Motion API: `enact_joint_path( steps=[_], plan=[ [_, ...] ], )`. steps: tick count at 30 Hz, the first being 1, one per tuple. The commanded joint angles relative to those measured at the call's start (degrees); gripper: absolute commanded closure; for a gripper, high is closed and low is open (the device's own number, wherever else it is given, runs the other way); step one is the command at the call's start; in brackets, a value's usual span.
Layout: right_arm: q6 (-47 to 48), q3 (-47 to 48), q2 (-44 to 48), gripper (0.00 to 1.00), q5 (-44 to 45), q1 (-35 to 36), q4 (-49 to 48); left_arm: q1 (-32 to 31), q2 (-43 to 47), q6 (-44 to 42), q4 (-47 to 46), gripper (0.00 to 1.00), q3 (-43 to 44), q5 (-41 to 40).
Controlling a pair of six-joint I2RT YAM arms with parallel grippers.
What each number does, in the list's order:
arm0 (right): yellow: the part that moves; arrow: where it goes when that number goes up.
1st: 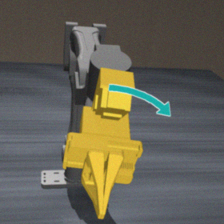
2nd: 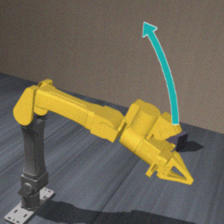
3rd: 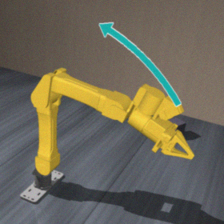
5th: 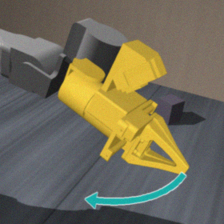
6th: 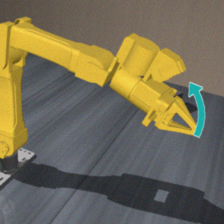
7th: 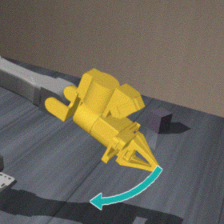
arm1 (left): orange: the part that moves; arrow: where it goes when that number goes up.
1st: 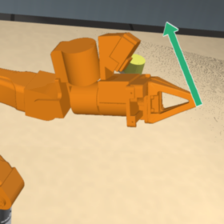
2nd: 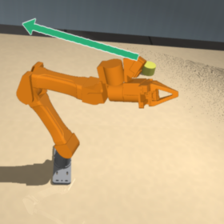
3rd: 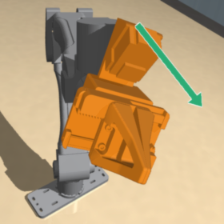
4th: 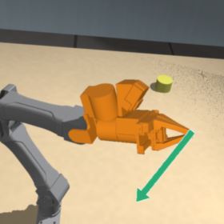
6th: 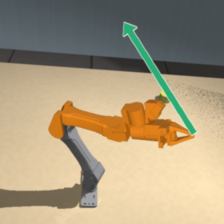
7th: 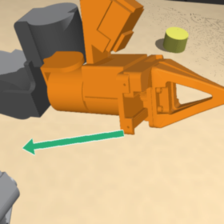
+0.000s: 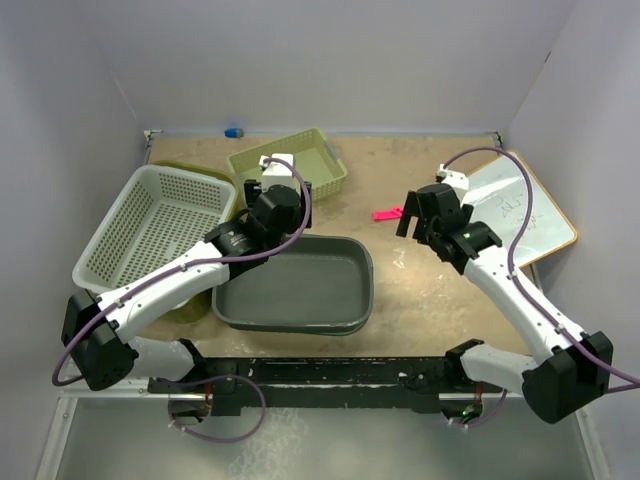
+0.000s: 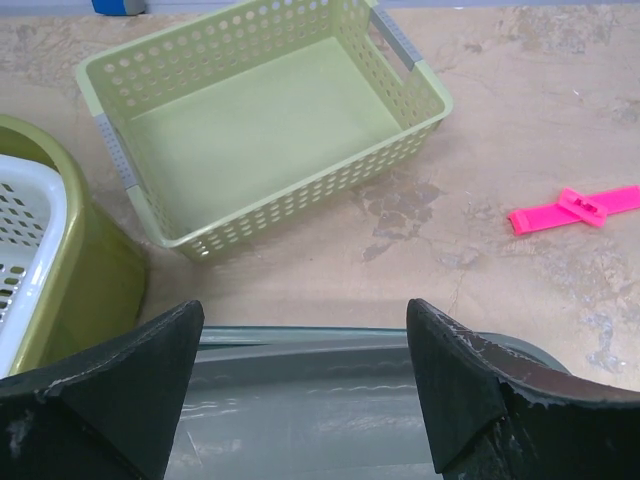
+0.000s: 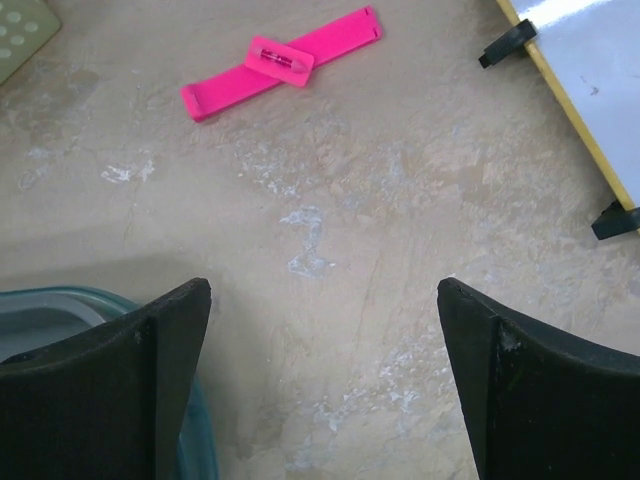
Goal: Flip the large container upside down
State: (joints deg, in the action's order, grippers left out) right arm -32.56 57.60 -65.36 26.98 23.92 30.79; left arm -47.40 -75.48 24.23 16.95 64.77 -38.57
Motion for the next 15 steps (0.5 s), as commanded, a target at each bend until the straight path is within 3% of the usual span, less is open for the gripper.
enact_joint_path(
  steps=[1, 13, 15],
  plan=[
    [-2.1, 0.2, -2.0, 0.03, -2.7, -0.3, -0.9, -0.3, 0.7, -1.9, -2.5, 0.21, 2.1, -2.3],
    [-1.4, 0.4, -3.2, 0.03, -6.1, -0.3, -1.1, -0.3, 2.1, -4.7, -0.8, 0.21, 3.2, 1.6],
    [1.2, -0.9, -2.2, 0.03, -10.1, -0.2, -3.1, -0.3, 2.1, -4.8, -0.2, 0.21, 3.8, 2.6]
  ],
)
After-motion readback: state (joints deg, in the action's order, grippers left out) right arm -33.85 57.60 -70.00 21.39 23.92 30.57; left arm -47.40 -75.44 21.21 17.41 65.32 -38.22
